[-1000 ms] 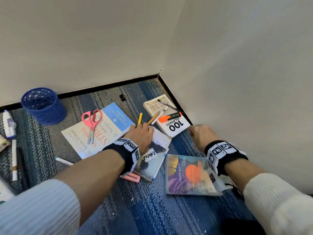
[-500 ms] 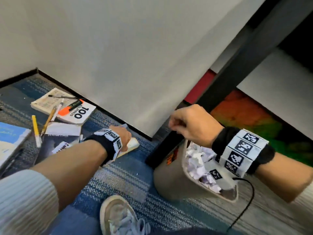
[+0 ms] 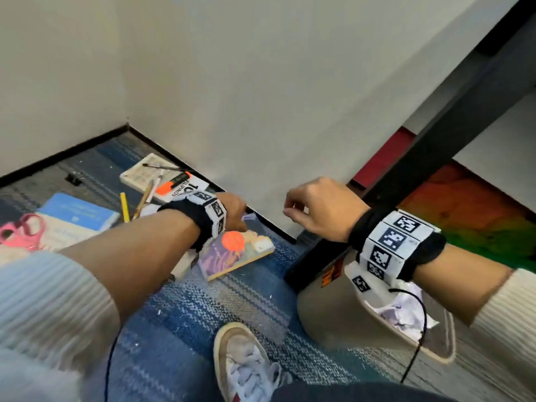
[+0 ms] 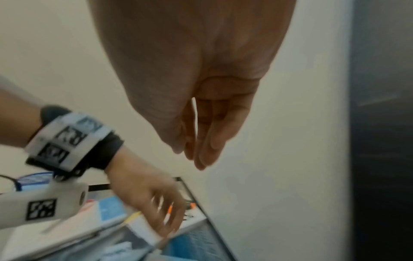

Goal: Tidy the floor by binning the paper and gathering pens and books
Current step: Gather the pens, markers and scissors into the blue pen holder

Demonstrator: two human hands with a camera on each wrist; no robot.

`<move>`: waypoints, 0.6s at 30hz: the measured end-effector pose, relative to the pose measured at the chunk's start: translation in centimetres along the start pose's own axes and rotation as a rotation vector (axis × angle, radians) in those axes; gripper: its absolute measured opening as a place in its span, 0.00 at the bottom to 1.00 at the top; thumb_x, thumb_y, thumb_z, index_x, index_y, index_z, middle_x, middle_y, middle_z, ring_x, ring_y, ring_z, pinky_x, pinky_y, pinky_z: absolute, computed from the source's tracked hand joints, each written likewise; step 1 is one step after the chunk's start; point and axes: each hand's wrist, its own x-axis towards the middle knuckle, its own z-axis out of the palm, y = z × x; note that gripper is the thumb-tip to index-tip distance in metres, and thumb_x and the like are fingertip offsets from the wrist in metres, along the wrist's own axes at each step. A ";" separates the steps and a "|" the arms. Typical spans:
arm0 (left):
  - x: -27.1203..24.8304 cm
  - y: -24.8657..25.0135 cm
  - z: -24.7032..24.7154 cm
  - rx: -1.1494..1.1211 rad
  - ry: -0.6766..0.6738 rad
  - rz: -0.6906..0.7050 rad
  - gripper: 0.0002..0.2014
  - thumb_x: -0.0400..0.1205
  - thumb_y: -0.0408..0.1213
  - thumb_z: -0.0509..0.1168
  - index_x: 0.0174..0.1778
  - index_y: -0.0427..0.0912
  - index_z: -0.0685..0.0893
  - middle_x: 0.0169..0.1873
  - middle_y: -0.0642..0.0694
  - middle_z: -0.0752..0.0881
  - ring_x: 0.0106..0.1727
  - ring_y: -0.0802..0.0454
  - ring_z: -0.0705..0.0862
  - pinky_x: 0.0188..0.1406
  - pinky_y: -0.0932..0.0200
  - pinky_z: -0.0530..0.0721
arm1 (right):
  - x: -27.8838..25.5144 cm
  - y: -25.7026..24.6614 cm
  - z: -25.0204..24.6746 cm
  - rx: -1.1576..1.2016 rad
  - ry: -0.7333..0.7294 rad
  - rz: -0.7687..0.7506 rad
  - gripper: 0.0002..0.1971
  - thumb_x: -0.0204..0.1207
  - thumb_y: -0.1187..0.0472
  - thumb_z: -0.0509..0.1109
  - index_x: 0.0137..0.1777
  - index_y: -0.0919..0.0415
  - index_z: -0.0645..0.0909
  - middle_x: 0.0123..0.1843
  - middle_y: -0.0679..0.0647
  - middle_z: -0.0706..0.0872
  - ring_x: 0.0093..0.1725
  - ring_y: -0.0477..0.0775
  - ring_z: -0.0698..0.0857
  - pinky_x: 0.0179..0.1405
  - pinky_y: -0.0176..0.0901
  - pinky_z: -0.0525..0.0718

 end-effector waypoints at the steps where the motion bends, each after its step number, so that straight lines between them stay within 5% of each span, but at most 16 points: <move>1: -1.0 -1.7 -0.6 -0.049 0.044 -0.052 0.17 0.80 0.49 0.67 0.49 0.37 0.87 0.49 0.36 0.88 0.52 0.39 0.86 0.47 0.55 0.81 | 2.0 -1.7 0.1 0.013 -0.037 -0.038 0.10 0.78 0.48 0.65 0.49 0.51 0.84 0.44 0.53 0.90 0.47 0.60 0.86 0.44 0.51 0.85; 4: -5.5 -8.4 -0.3 -0.087 0.073 -0.269 0.18 0.81 0.48 0.66 0.56 0.37 0.84 0.55 0.36 0.87 0.58 0.38 0.85 0.49 0.55 0.79 | 8.5 -6.8 1.1 -0.013 -0.186 -0.180 0.10 0.76 0.50 0.67 0.52 0.52 0.85 0.49 0.57 0.89 0.50 0.62 0.86 0.45 0.48 0.83; 7: -10.1 -15.3 2.8 -0.153 -0.099 -0.467 0.19 0.81 0.49 0.67 0.55 0.35 0.84 0.55 0.35 0.88 0.57 0.38 0.86 0.49 0.54 0.81 | 14.0 -10.9 2.1 -0.081 -0.236 -0.310 0.12 0.76 0.51 0.68 0.55 0.55 0.85 0.52 0.58 0.89 0.53 0.63 0.86 0.48 0.47 0.81; 11: -15.9 -21.2 6.0 -0.149 -0.209 -0.702 0.12 0.80 0.49 0.68 0.46 0.44 0.81 0.45 0.40 0.80 0.45 0.47 0.80 0.45 0.58 0.75 | 19.8 -14.2 5.2 -0.076 -0.210 -0.434 0.12 0.77 0.54 0.68 0.56 0.56 0.85 0.55 0.57 0.88 0.57 0.61 0.84 0.50 0.44 0.78; 14: -17.8 -21.6 7.0 0.007 -0.161 -0.631 0.19 0.83 0.45 0.64 0.66 0.38 0.79 0.60 0.38 0.83 0.60 0.40 0.83 0.53 0.53 0.80 | 23.0 -16.2 9.5 -0.068 -0.236 -0.492 0.13 0.78 0.56 0.66 0.60 0.54 0.84 0.59 0.57 0.86 0.61 0.60 0.84 0.57 0.47 0.80; 18: -17.3 -18.2 10.8 -0.013 -0.089 -0.432 0.18 0.84 0.45 0.60 0.64 0.37 0.75 0.60 0.37 0.79 0.59 0.35 0.82 0.50 0.47 0.80 | 25.9 -18.9 14.8 -0.041 -0.180 -0.541 0.15 0.78 0.52 0.64 0.61 0.56 0.81 0.59 0.59 0.83 0.62 0.63 0.81 0.58 0.54 0.82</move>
